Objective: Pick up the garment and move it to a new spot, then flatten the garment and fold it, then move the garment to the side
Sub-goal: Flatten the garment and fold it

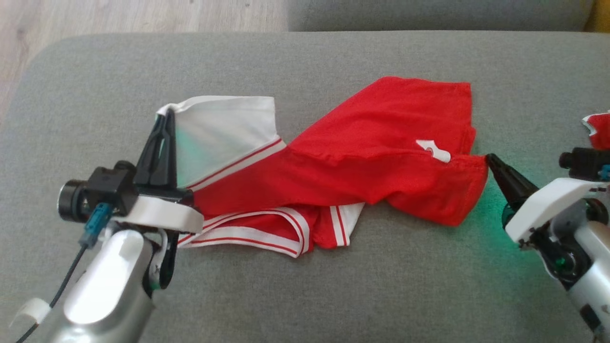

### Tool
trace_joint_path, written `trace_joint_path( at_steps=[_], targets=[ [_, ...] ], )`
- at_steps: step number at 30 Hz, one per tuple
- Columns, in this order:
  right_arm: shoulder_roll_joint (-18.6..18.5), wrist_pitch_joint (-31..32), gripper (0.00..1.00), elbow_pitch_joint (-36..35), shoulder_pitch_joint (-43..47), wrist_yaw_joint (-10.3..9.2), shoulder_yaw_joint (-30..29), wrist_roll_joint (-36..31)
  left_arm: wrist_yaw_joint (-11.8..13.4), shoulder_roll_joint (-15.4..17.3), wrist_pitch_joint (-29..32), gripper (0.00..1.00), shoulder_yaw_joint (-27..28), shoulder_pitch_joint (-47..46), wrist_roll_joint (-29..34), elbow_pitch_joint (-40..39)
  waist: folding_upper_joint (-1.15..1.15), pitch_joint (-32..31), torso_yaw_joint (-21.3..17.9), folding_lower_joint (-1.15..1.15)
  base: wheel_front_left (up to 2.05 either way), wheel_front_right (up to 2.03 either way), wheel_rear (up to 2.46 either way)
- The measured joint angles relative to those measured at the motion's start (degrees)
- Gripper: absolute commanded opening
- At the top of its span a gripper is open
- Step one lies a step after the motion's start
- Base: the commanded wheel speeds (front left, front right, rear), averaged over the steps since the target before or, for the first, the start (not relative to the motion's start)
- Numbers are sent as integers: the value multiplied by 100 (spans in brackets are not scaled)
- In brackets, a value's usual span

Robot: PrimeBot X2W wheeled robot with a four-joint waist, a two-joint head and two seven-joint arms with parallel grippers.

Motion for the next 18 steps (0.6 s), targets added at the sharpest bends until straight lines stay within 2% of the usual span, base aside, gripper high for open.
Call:
trace_joint_path(
  at_steps=[6,13,18],
  targets=[
    [-164,-312,0,-76,1,0,0,120,-25,55,-55,0,38,4,-1,-152,0,-155,-28,0,0,0,0],
    [-547,-756,0,-472,5,0,-152,270,-243,161,-86,0,102,19,-208,-485,0,-435,-85,0,0,0,0],
    [-776,-787,0,-894,249,0,-188,363,-332,245,259,0,81,373,-471,-834,0,-524,-126,-1,0,0,0]
  ],
)
